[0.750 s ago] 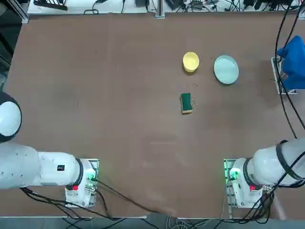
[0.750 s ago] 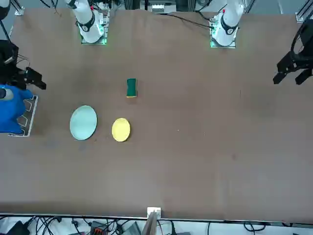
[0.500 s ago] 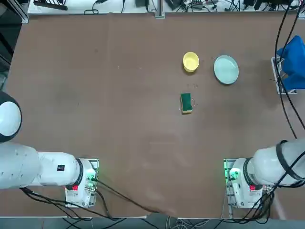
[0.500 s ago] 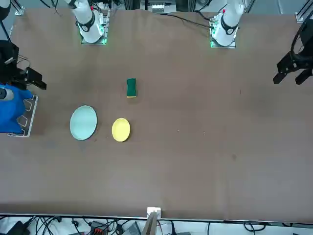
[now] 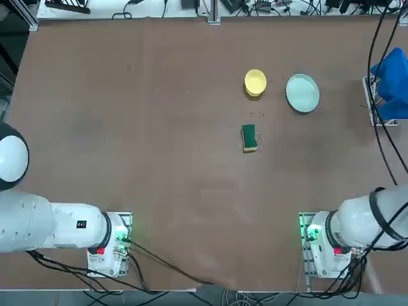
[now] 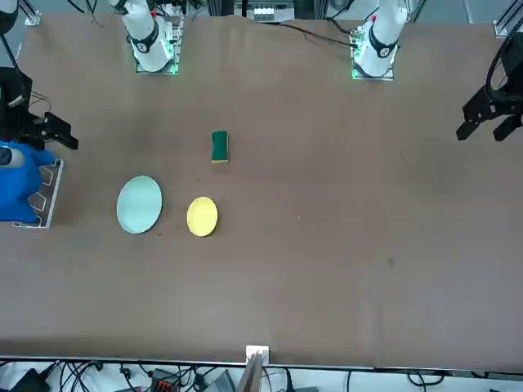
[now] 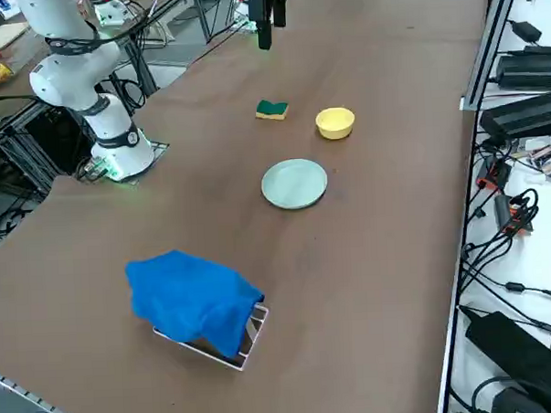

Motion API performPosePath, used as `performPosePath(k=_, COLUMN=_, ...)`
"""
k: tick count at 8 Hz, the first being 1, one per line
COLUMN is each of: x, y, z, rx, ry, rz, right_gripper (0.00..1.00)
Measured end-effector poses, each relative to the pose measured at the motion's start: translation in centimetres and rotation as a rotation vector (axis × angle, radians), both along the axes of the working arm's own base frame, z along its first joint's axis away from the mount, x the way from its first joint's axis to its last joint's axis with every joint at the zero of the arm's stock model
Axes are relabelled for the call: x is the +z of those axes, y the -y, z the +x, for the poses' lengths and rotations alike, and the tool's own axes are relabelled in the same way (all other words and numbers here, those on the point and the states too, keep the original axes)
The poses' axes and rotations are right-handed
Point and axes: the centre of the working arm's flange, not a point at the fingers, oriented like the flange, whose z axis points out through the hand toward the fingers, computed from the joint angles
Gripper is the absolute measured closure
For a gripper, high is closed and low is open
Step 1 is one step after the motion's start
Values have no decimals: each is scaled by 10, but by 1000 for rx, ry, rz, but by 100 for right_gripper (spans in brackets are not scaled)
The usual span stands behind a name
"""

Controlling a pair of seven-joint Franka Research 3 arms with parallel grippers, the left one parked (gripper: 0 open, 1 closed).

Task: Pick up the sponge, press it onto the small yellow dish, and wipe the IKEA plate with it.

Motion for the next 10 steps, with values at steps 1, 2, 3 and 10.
performPosePath(k=1, x=-5, y=-4, z=-1, rx=8, ry=-23, rz=1, right_gripper=0)
performPosePath(k=2, x=-18, y=-12, z=-3, rx=23, ry=-79, rz=-1, right_gripper=0)
performPosePath(k=3, x=-35, y=-22, z=-5, rx=38, ry=-147, rz=-3, right_gripper=0)
performPosePath(k=10, x=-134, y=-92, z=-86, rx=60, ry=-82, rz=16, right_gripper=0)
